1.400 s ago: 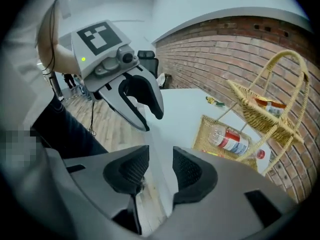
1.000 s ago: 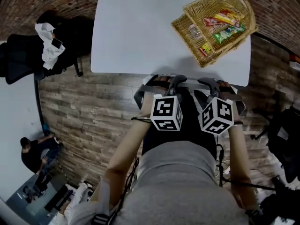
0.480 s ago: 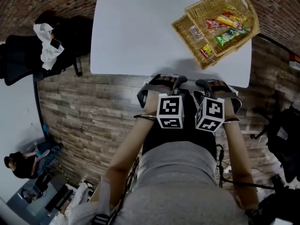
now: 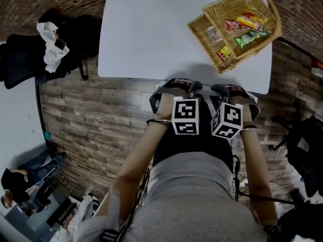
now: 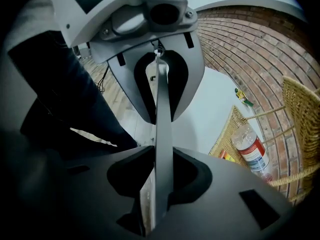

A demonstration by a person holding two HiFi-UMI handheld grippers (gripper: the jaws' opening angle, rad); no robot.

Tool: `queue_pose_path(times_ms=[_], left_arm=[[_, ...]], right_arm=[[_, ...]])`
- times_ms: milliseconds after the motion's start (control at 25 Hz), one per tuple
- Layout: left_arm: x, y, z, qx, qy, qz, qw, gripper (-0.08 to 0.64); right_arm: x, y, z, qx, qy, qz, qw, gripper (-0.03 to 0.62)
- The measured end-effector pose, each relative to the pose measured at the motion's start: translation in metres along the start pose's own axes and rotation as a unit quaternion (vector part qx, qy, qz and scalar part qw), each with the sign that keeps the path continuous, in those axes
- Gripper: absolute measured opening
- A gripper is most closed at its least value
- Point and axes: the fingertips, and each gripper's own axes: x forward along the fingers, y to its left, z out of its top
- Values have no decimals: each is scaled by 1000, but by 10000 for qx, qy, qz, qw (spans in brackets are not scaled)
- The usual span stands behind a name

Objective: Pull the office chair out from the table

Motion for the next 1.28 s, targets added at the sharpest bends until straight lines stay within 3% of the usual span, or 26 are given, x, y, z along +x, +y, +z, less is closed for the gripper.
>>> queue_pose_path(times_ms=[320, 640, 1280], left_arm=[[-1, 1, -1, -113, 156, 93, 9998, 91], [-6, -9, -2, -153, 239, 89, 9996, 91], [-21, -89, -5, -355, 279, -52, 9990, 91]], right_arm=[[-1, 0, 1, 102, 95, -161, 9998, 94], [-4, 8, 4, 169, 80, 39, 9998, 91], [-18, 88, 11, 269, -85, 129, 9995, 91]])
